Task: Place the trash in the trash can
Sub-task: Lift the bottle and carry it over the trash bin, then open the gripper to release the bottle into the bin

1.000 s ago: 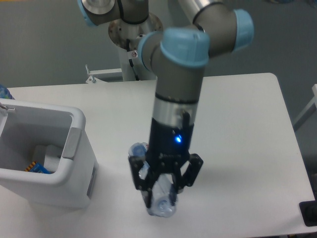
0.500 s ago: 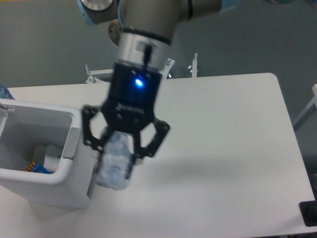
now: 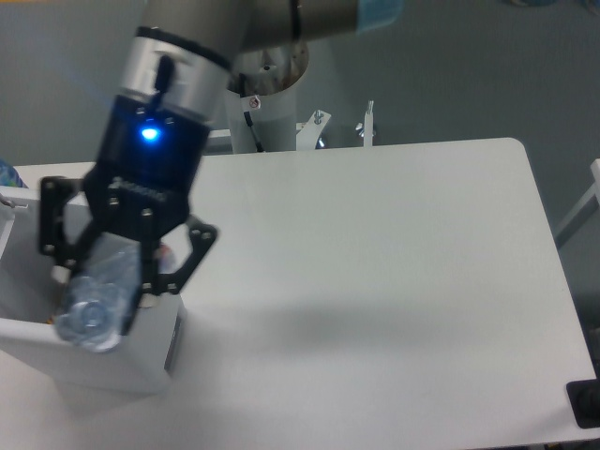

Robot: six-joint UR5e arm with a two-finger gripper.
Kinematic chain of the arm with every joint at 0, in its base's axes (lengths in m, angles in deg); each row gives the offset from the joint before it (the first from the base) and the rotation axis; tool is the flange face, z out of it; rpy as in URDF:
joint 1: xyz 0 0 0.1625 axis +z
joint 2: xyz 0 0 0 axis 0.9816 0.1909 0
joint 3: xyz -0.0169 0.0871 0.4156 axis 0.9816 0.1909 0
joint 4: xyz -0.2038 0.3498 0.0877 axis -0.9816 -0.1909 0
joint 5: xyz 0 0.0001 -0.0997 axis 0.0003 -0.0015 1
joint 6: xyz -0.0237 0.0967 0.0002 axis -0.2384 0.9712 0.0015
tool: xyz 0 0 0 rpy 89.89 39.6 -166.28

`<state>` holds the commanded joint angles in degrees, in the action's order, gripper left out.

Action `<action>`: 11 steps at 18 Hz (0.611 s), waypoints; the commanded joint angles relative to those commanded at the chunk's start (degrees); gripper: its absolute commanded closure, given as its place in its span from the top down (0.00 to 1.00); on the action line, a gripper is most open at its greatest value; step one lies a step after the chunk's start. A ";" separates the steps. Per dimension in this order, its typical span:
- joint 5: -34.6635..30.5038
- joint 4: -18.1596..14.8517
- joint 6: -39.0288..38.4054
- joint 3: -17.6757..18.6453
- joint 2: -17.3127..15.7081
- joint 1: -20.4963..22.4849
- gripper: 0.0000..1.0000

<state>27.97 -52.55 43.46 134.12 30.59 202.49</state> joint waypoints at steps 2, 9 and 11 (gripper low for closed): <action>-0.09 0.00 -1.13 0.52 0.00 -1.94 0.50; -0.35 0.00 -0.61 2.81 -0.09 -2.56 0.82; -0.44 0.00 -0.53 3.43 -0.35 -2.82 0.93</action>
<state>27.53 -52.55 42.93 137.54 30.25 199.67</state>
